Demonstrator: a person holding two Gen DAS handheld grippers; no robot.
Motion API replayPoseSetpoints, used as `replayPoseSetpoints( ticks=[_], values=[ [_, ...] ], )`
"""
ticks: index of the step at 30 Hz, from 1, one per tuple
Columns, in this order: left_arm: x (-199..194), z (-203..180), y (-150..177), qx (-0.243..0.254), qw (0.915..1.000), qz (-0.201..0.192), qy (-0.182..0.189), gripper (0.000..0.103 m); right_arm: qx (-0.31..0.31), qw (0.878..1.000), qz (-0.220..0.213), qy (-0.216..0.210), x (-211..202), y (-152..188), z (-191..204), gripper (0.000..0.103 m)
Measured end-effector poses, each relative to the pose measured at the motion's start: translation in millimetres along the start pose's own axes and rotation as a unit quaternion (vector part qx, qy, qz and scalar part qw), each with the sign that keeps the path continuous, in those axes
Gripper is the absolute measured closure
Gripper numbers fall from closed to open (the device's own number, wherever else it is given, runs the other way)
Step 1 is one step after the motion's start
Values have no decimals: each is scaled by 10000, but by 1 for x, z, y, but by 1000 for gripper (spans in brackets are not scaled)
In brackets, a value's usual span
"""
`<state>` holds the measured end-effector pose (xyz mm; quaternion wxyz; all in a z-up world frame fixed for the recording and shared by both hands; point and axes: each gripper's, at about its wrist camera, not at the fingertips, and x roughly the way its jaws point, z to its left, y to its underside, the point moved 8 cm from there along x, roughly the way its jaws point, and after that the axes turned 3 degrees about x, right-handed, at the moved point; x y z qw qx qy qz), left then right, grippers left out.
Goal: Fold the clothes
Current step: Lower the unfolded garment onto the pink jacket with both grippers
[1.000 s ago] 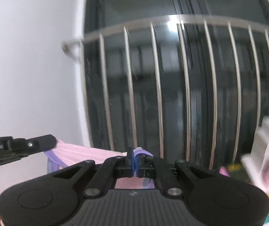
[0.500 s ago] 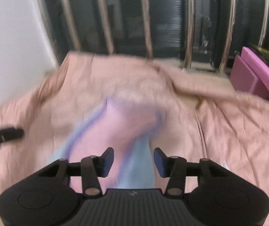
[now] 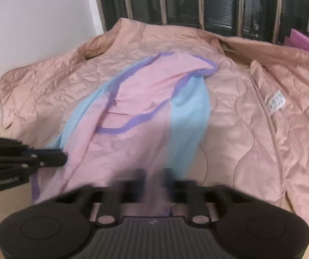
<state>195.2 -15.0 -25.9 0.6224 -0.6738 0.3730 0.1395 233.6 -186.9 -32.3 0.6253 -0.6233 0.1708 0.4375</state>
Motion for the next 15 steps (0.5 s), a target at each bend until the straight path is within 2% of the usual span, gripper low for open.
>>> replayPoseSetpoints(
  ticks=[3,6,8,12,13,14,15],
  values=[
    [-9,8,-27,-275,9990,-345,63,103,25,9991,-407,-131,-15,-17,4,101],
    [-3,19,-60,-573,9962,-657,-11,103,172,9964,-800,-212,-25,-49,2,101],
    [6,30,-81,-848,9922,-893,-174,103,278,9948,-979,-60,-20,-72,-7,102],
    [21,50,-119,-1361,9810,-1297,-479,102,659,9894,-1153,581,15,-101,-46,100],
    [22,50,-114,-1334,9840,-1091,-454,99,755,9872,-1194,744,24,-108,-56,94],
    [23,49,-109,-1306,9866,-884,-428,96,715,9884,-1151,682,22,-101,-53,93],
    [21,47,-103,-1232,9890,-716,-400,83,653,9901,-1095,586,19,-92,-48,92]
  ],
)
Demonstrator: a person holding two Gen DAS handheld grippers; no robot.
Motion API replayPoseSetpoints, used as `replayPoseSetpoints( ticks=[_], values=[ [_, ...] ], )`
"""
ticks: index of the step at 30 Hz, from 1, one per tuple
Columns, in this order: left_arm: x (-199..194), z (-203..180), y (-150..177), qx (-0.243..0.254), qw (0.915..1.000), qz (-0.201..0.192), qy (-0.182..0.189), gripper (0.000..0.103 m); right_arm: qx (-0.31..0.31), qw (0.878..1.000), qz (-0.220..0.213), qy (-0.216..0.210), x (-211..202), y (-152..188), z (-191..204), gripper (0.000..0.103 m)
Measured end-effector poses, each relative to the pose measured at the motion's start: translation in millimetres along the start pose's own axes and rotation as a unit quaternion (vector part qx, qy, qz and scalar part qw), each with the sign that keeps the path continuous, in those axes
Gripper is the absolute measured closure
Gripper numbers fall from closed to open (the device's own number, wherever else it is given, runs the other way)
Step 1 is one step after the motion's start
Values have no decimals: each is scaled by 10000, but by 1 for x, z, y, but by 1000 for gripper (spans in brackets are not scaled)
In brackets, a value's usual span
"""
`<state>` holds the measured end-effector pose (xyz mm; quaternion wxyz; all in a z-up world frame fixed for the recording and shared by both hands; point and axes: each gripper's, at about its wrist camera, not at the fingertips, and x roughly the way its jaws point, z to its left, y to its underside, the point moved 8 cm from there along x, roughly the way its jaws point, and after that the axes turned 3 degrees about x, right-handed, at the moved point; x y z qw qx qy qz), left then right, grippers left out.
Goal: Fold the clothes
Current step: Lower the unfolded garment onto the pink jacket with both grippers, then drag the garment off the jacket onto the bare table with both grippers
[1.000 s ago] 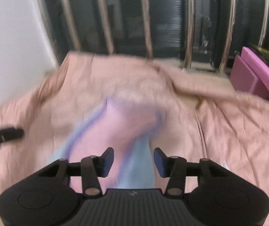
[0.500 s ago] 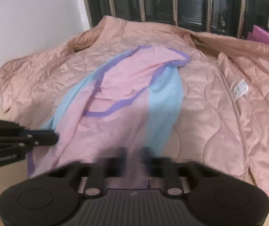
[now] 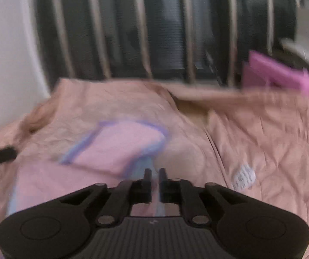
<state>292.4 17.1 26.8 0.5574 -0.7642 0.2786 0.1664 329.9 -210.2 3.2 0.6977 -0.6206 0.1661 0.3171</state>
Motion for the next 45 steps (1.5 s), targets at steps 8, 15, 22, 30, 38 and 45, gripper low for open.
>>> replayPoseSetpoints(
  ticks=[8,15,22,30,38,45],
  values=[
    [-105,-38,113,1878,9791,-31,785,41,-435,9947,480,-793,-47,71,25,42],
    [-85,-66,155,2526,9636,274,836,51,-755,9841,833,-1378,-84,127,42,81],
    [-60,-45,148,1415,9811,798,1055,91,-527,9854,624,-1491,-90,128,39,97],
    [-66,-43,138,1096,9843,544,1275,102,-297,9840,471,-1691,-96,117,39,100],
    [-35,-32,62,538,9924,-214,1090,102,-421,9916,-208,-1207,-70,48,48,100],
    [-63,-5,53,492,9961,-305,670,58,-515,9945,45,-914,-40,21,39,81]
  ],
)
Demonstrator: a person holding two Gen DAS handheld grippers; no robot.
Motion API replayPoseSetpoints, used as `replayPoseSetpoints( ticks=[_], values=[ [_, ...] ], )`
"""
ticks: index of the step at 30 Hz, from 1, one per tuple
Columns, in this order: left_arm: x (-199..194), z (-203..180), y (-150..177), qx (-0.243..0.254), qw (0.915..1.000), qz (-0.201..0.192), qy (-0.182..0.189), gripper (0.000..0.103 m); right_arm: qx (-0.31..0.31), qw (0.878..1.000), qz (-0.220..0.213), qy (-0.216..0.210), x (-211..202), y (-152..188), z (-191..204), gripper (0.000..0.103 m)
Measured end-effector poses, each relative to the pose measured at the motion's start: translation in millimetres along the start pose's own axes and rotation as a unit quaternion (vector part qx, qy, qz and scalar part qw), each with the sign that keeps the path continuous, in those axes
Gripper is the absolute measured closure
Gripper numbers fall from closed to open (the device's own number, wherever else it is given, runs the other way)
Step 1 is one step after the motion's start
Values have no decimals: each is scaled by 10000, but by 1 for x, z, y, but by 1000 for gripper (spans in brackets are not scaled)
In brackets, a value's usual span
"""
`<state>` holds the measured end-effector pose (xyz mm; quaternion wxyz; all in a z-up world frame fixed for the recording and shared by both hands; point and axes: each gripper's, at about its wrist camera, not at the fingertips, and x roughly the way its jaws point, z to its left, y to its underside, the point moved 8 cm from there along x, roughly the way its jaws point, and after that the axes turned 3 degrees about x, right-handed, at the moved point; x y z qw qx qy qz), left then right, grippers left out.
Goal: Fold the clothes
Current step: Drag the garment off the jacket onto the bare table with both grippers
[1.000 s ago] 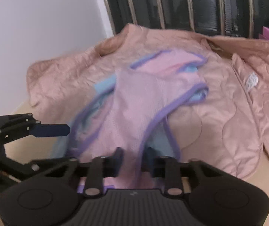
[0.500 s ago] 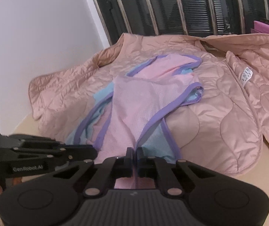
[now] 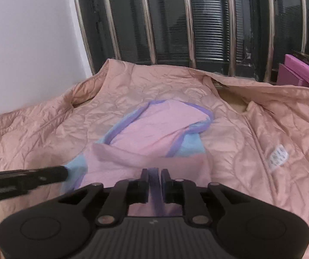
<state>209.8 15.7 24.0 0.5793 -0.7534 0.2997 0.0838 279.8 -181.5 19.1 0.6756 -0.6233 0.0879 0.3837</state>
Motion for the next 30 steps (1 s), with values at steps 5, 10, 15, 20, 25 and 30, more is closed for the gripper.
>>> replayPoseSetpoints(
  ticks=[5,10,15,20,25,30],
  values=[
    [-57,-21,44,1124,9934,-15,-229,38,-649,9964,-420,-347,-71,46,7,50],
    [-35,-24,76,1509,9832,219,-1003,39,-1395,9901,-89,155,-67,94,19,68],
    [-24,-18,80,1691,9726,113,-1594,70,-1318,9886,-21,723,-45,99,12,80],
    [-45,-16,83,1397,9790,-67,-1485,99,-1208,9874,-133,1011,-74,109,18,98],
    [-112,-46,98,1588,9761,-506,-1396,99,-1039,9870,-487,1128,-140,125,34,99],
    [-181,-76,132,1895,9693,-613,-1440,99,-967,9890,-291,1085,-172,171,48,99]
  ],
)
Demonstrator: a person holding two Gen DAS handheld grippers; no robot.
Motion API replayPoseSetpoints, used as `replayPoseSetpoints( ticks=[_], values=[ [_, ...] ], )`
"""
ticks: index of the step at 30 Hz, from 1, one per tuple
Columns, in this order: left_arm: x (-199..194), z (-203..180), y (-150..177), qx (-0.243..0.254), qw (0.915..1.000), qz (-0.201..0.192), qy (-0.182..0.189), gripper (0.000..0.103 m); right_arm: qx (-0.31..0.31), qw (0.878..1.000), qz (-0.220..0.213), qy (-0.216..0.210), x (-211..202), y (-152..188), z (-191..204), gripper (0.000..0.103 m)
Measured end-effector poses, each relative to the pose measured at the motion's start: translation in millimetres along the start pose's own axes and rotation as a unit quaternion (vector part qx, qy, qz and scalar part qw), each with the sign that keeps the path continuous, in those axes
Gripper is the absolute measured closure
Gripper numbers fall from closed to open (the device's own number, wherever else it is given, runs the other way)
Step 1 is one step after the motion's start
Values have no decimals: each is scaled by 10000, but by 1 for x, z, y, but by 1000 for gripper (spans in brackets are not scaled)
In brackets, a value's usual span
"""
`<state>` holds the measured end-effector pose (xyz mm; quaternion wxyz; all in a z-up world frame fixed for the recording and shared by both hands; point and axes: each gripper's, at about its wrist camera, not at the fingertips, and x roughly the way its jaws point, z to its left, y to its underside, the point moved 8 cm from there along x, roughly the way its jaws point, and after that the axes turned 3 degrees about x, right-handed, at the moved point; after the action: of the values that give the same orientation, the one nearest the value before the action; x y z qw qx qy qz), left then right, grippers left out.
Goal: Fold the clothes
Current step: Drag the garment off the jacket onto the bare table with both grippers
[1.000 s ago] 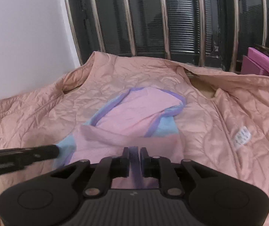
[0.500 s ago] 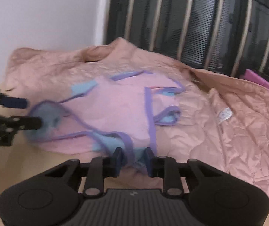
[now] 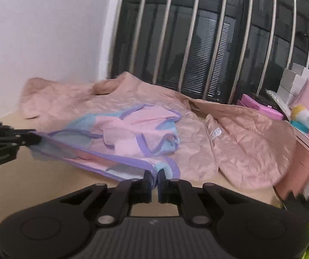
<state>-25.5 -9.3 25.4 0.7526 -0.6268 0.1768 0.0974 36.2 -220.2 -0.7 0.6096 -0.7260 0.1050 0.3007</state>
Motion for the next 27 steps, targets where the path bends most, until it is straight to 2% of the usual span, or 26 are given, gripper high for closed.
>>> replayPoseSetpoints(
  ticks=[4,6,8,9,11,13,15,20,22,25,27],
  values=[
    [-24,0,33,-146,9995,273,-50,98,38,9998,174,-52,-29,34,12,98],
    [-23,5,52,-323,9985,434,-47,96,57,9996,261,-78,-44,50,18,93],
    [-26,10,63,-466,9980,414,-95,82,2,9996,294,-43,-52,64,24,77],
    [-28,10,67,-434,9981,416,-141,70,-74,9996,276,15,-51,69,27,73],
    [-31,11,72,-275,9988,372,-161,67,-223,9995,210,110,-52,76,33,73],
    [-34,9,74,-154,9991,351,-157,58,-301,9993,119,193,-55,79,35,72],
    [-35,5,75,-40,9993,320,-172,53,-278,9992,58,292,-56,80,33,69],
    [-36,-7,71,272,9993,167,-217,56,-276,9980,-80,564,-56,80,34,68],
    [-32,-5,72,194,9992,233,-264,92,-418,9964,-156,720,-57,82,38,69],
    [-30,3,77,-238,9989,362,-176,96,-549,9945,-207,867,-58,84,42,70],
    [-37,4,77,-335,9990,269,-141,96,-544,9947,-276,822,-63,83,45,83]
  ],
)
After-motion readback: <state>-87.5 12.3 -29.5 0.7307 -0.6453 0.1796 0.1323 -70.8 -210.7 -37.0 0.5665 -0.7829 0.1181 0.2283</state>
